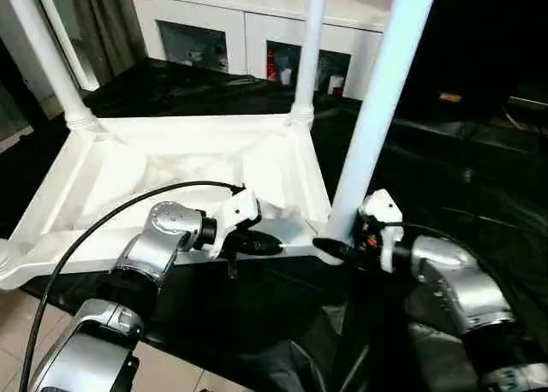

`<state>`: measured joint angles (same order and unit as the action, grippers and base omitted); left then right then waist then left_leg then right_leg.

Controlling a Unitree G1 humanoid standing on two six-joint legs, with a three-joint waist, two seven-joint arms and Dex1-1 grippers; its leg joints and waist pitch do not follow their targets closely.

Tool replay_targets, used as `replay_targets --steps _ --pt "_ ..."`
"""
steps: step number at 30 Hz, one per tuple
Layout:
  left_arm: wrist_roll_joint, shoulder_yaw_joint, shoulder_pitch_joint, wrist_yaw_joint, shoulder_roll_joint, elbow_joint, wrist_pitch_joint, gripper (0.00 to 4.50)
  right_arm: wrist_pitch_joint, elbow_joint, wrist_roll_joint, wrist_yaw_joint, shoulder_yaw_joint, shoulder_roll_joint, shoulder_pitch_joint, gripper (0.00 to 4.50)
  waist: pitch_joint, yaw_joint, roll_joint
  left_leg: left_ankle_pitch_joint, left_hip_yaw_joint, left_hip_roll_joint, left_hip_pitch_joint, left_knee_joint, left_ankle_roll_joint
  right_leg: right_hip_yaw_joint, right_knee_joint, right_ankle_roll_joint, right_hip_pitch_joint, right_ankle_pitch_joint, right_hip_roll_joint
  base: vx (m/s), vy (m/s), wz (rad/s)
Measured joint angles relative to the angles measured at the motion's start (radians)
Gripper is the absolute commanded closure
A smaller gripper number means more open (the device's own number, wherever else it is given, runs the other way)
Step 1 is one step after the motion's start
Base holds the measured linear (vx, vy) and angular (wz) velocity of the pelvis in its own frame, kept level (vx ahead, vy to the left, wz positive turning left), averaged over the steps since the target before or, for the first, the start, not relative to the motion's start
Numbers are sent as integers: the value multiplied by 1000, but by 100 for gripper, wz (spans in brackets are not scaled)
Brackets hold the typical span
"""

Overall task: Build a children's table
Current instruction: Rotate leg to tighten

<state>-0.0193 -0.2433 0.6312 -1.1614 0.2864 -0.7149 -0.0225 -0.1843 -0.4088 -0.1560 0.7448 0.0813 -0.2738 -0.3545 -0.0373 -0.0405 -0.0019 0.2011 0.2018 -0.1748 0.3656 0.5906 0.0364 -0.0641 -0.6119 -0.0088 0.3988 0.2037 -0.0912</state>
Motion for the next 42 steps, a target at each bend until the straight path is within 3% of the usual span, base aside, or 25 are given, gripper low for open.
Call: replay_targets --steps 4,12,13,18,19,25,29,34,42 --pt "-42 2 48 160 -70 -75 -7 450 -1 -60 36 -273 -55 106 -34 175 1 6 -1 -1 0 1 -2 1 2 1 2 -1 -4 -1 0 0 0 0" --pt "-57 3 82 283 -150 -134 -35 450 3 -114 85 -527 -96 213 -72 175 2 4 1 -1 0 2 -13 -1 2 2 6 9 -17 5 -1 0 0 0" --pt "-57 3 82 283 -150 -134 -35 450 13 -121 86 -530 -97 216 -74 119 3 5 1 -1 0 2 -13 -1 2 2 6 9 -17 5 -1 0 0 0" --pt "-60 8 87 313 -151 -140 -33 450 40 -135 88 -534 -96 227 -75 83 2 10 1 -1 0 2 -13 -2 2 2 6 8 -16 5 -1 0 0 0" --pt "-60 11 87 313 -149 -140 -33 450 44 -135 87 -515 -96 222 -75 62 2 12 1 -1 0 2 -13 -3 2 2 6 8 -16 5 -1 0 0 0" --pt "-48 12 80 261 -114 -117 -33 450 31 -103 78 -304 -51 109 -65 62 1 12 0 -1 0 2 -12 -8 2 1 6 5 -14 3 0 0 0 0" --pt "-16 12 59 144 -51 -78 -32 450 17 -32 38 -96 -23 -13 -31 62 -2 9 1 -2 0 0 -10 -12 2 -1 6 5 -10 5 1 0 0 0" --pt "10 7 32 0 4 -21 -29 450 13 11 16 62 5 -81 -29 62 -2 3 1 -4 0 -1 3 -9 -3 -1 2 4 3 6 1 0 0 0" --pt "29 -7 2 -96 39 26 -52 450 2 44 0 174 48 -121 -6 62 -2 -9 1 -3 0 -1 4 -3 -4 -1 1 2 1 5 0 0 0 0"
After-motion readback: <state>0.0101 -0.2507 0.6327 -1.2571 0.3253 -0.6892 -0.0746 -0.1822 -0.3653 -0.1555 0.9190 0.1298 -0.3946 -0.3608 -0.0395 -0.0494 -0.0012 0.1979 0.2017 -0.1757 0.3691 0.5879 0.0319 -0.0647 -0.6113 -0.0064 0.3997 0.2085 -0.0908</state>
